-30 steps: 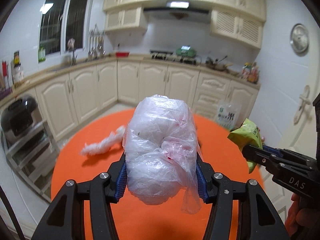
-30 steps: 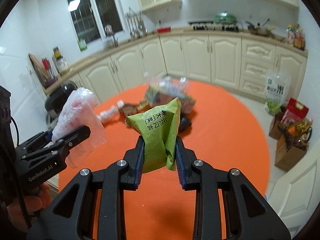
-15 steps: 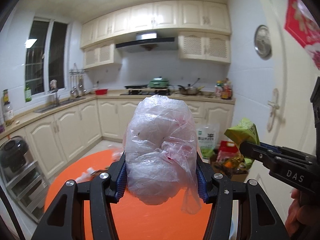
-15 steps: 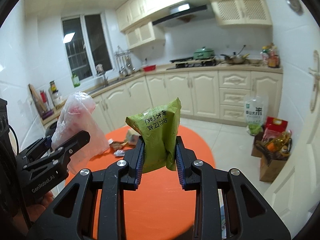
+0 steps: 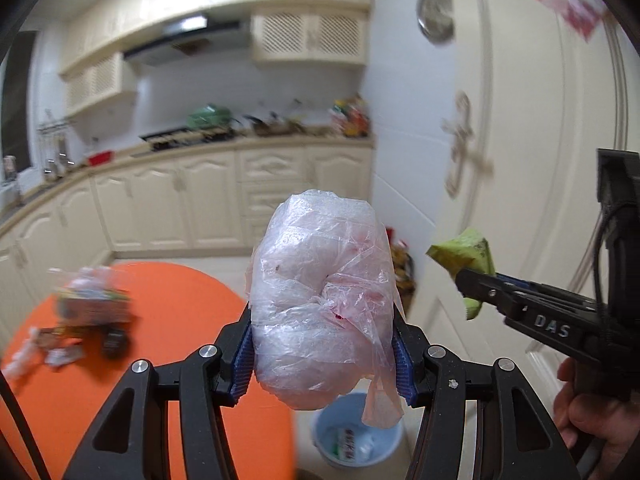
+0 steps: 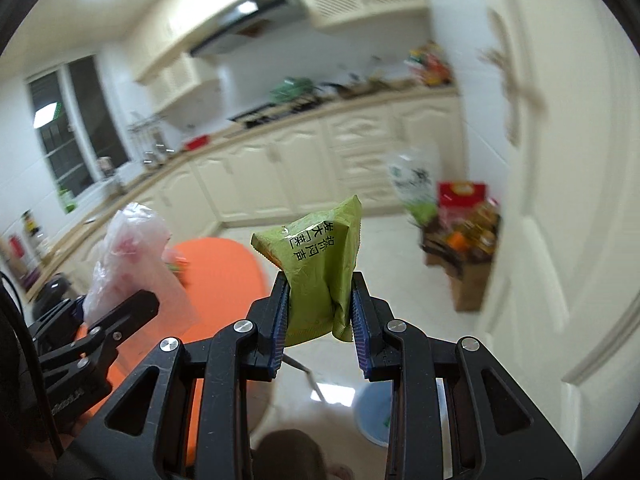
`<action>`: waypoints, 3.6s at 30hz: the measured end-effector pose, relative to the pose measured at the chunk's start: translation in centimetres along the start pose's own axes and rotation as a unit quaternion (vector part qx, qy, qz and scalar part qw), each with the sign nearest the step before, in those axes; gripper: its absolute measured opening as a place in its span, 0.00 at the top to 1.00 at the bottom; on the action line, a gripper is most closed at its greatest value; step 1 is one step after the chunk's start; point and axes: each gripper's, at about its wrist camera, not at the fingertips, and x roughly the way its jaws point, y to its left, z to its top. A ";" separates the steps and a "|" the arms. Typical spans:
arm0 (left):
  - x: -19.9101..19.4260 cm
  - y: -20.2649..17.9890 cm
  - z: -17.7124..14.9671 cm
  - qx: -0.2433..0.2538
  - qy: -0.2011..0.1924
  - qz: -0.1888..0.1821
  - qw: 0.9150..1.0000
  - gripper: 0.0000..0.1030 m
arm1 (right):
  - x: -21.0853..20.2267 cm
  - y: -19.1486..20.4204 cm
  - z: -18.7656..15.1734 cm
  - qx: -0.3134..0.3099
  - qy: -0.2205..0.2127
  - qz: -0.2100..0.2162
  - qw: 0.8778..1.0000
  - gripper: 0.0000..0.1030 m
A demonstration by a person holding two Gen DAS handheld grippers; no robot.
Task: Collect trash
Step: 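Carry both items to the blue bin and release them inside, then return both tools to the orange table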
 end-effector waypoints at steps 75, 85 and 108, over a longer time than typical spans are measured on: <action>-4.0 9.3 -0.5 -0.065 0.022 0.063 0.996 0.01 | 2.6 9.6 -0.3 0.056 0.024 0.022 0.998 0.00; -14.6 14.6 -4.3 -0.125 -0.046 0.174 0.976 0.01 | -0.8 26.4 -0.4 -0.086 -0.016 0.068 0.994 0.00; -18.5 18.5 -4.4 -0.168 -0.037 0.273 0.947 0.01 | 2.6 34.4 -4.9 -0.186 0.013 0.068 0.980 0.00</action>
